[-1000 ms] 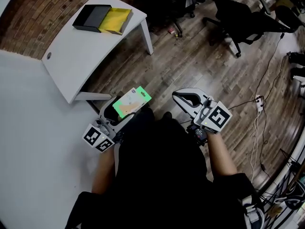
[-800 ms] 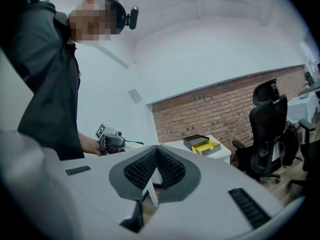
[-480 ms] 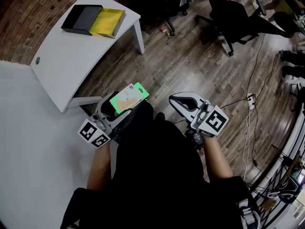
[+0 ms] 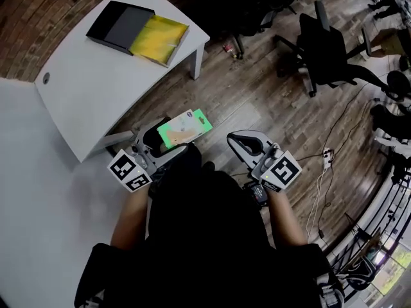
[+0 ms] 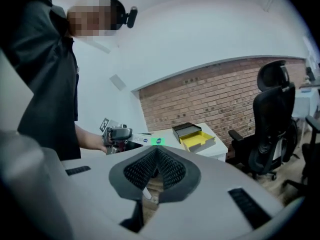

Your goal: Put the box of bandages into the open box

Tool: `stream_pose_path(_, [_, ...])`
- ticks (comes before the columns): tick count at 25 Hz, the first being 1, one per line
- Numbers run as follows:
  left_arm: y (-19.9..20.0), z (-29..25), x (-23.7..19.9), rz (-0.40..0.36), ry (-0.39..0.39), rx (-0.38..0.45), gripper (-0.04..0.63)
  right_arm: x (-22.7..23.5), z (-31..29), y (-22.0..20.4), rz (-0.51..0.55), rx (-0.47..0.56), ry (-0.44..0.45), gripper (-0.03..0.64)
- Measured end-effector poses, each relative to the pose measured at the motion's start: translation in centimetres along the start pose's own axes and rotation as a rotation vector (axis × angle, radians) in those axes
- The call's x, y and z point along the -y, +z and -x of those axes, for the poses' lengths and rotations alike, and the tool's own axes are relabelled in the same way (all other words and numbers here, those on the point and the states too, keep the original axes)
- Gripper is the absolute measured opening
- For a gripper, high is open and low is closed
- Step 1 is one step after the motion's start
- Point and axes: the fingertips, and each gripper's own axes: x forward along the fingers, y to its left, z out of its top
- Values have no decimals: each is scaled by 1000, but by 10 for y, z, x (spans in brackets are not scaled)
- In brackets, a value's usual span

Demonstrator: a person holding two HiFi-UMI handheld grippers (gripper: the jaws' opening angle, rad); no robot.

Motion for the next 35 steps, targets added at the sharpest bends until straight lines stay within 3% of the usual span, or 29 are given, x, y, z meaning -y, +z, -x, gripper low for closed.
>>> stream_pose_path(4, [8,-3,-38,46,1,6,385,21,-38,12,32,-61,8,6])
stream_pose_path(13, [33,-10,-96,43,59,59,385,72,-70,27,27,-92,22,6])
stream_pose_path(20, [42,-14,-121,33,228,87,385,122,-98,44,33,-69,157,6])
stream_pose_path(27, [82,-61,-127,-28,388,139,385,179,-106,74,77,-66,365,6])
stream_pose_path(35, [103,-113,-122,-85,522,171,385,239,-96,114,123,-8,499,6])
